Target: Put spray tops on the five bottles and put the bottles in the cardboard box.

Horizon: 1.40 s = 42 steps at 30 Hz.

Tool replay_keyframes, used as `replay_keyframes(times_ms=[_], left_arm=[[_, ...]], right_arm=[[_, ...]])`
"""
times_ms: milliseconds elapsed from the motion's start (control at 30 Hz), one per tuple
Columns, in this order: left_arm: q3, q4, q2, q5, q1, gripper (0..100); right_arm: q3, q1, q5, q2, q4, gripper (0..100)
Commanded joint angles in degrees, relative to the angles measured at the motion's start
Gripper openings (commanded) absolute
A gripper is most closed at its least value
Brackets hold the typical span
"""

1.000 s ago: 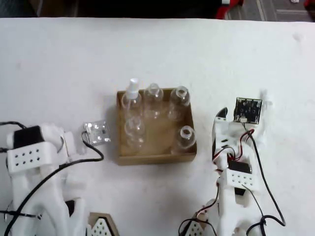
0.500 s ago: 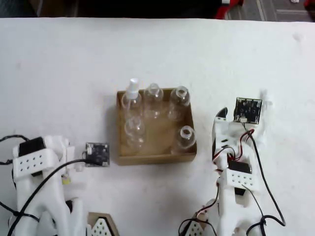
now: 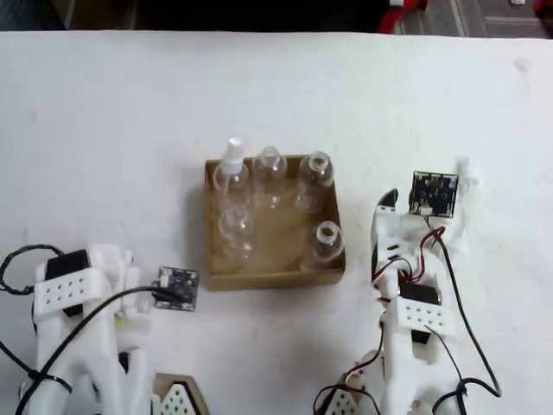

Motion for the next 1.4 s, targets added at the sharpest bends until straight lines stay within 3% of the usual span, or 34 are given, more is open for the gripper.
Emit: replay_keyframes(times_ms=[0,333,600,800,867,967,1100,1233,1367], left_arm=[[-0.1,1.4,0.0,2.0,2.5,22],[1.0,1.2,0.6,4.0,3.1,22],[8.8,-9.2,0.1,2.1,3.0,22],[8.5,-9.6,0.0,2.0,3.1,3],[7.5,-9.1,0.0,2.5,3.1,2],[3.2,-3.6,0.0,4.5,3.1,3],[-6.9,10.2,0.0,10.2,3.4,2],[-17.0,25.5,0.0,10.5,3.5,2],[-25.9,35.6,0.0,10.9,5.3,2]], right_arm=[[-0.9,-0.5,0.8,0.0,-1.4,8.0],[-0.9,-0.4,0.8,0.0,-1.4,8.0],[-0.9,-0.3,0.8,0.0,-1.4,8.0],[-0.9,-0.3,0.8,0.0,-1.4,8.0],[-0.9,-0.3,0.8,0.0,-1.4,8.0],[-0.9,-0.3,0.8,0.0,-1.4,8.0],[-0.9,-0.3,0.8,0.0,-1.4,8.0],[-0.9,-0.3,0.8,0.0,-1.4,8.0],[-0.9,-0.3,0.8,0.0,-1.4,8.0]])
